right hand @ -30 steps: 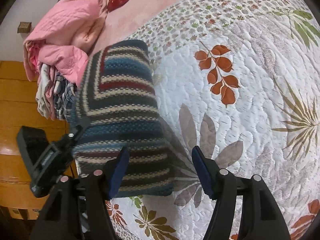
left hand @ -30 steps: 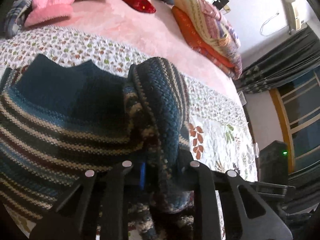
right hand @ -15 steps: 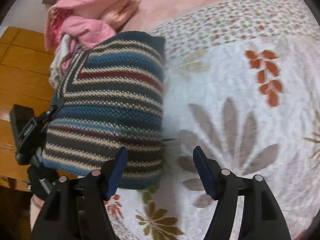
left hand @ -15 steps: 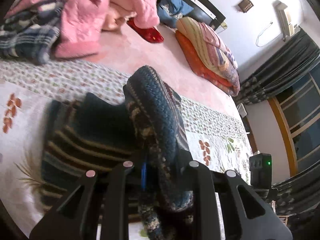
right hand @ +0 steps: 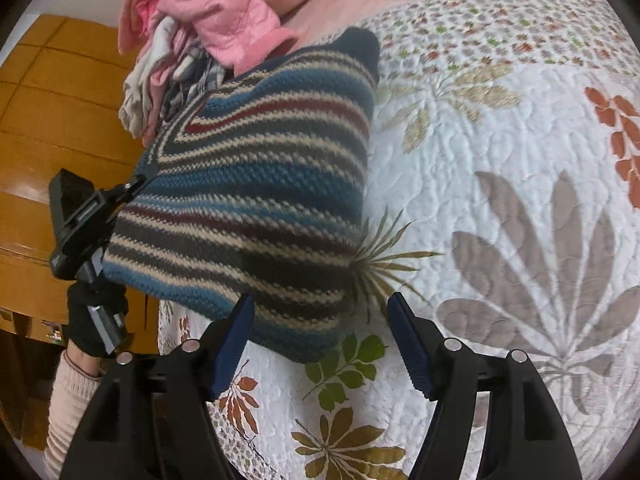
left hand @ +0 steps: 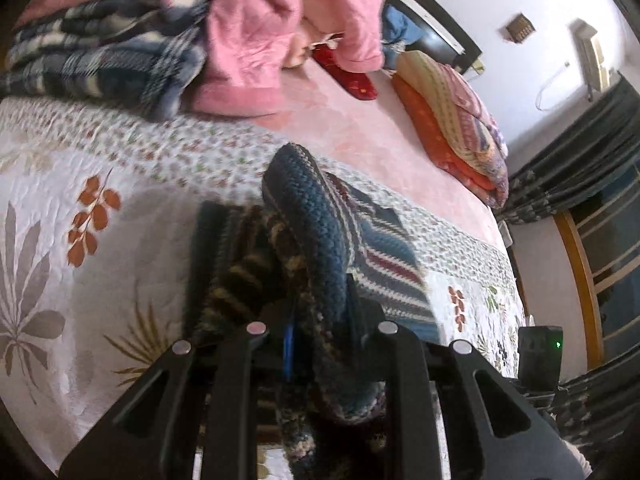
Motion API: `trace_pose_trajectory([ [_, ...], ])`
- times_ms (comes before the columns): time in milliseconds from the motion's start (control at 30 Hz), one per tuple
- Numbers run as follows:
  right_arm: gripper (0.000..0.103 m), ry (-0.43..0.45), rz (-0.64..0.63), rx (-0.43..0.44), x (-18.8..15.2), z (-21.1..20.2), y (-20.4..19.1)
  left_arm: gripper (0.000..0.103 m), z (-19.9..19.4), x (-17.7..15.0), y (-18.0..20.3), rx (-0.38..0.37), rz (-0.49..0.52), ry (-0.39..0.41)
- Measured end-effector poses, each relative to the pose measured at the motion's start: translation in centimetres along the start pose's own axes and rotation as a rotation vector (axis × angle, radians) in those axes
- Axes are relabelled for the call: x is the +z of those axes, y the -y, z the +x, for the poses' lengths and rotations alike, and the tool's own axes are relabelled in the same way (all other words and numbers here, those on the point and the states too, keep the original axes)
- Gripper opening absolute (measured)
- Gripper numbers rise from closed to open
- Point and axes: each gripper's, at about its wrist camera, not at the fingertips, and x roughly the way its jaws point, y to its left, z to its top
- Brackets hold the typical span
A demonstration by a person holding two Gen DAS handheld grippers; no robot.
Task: Fold small clothes
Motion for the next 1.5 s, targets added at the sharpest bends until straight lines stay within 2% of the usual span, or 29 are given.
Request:
trace_pose_trajectory([
  [133,0.070,-0.028,-0.022,-0.015,-0.4,1.5,-0.5,0.019,1.1,-0.5,-2.9,0.014,-0.038,-0.024],
  [433,0.070,-0.059,-0.060,-0.097,-0.2,3.7,-1.2,0.021,4.0,-2.2,-4.8,0.101,0.005,-0.097],
  [533,0.070,-0.079,-0.060,-0.132,-0.4,4.8,-0.8,0.026,4.2,-2.5,-4.9,0.117,-0.009,-0.096],
  [600,0.070,-0.086,-0.063,-0.143,-0.6,5.2,-0.8,0.037,3.8,-2.3,-4.9,0.136,-0.029,-0.099],
  [633,0.070,-0.088,-0.064,-0.144,-0.6,5.3,-0.7,0.038,3.4,-2.2,-4.8,0.142,-0.035,-0.101],
  [733,0.070,-0.091,-0.074,-0.150,-0.7,5.4,-1.0,0.043,1.3,-2.2,-3.5,0.143,-0.020,-0.134],
  [800,0.070,-0.092,-0.083,-0.150,-0.6,5.3,-1.2,0.054,0.0,-2.4,-2.6,0.161,-0.010,-0.157],
  [833,0.070,-0.093,-0.088,-0.151,-0.7,5.3,-1.3,0.056,-0.6,-2.6,-2.2,0.170,-0.015,-0.169],
  [900,0.070,-0.094,-0.100,-0.156,-0.8,5.1,-1.4,0.061,-1.9,-3.7,-1.6,0.129,-0.055,-0.191],
  [1000,0.070,-0.096,-0.105,-0.160,-0.8,5.0,-1.5,0.064,-2.6,-5.4,-0.9,0.133,-0.083,-0.235],
  [1167,0.070,-0.094,-0.111,-0.165,-0.8,4.9,-1.6,0.069,-1.2,-7.6,-1.2,0.205,-0.089,-0.317],
  [1233,0.070,-0.093,-0.114,-0.167,-0.9,4.9,-1.6,0.063,-0.6,-7.9,-1.5,0.206,-0.103,-0.325],
  [1300,0.070,-0.094,-0.123,-0.173,-1.0,4.8,-1.6,0.026,-0.5,-8.0,-1.7,0.208,-0.104,-0.313],
  [1367,0.070,-0.094,-0.127,-0.175,-1.1,4.7,-1.7,0.016,-0.6,-8.1,-1.4,0.182,-0.098,-0.308],
  [1500,0.070,-0.094,-0.135,-0.162,-1.3,4.3,-1.9,0.013,-2.9,-6.9,0.3,0.148,-0.013,-0.243],
])
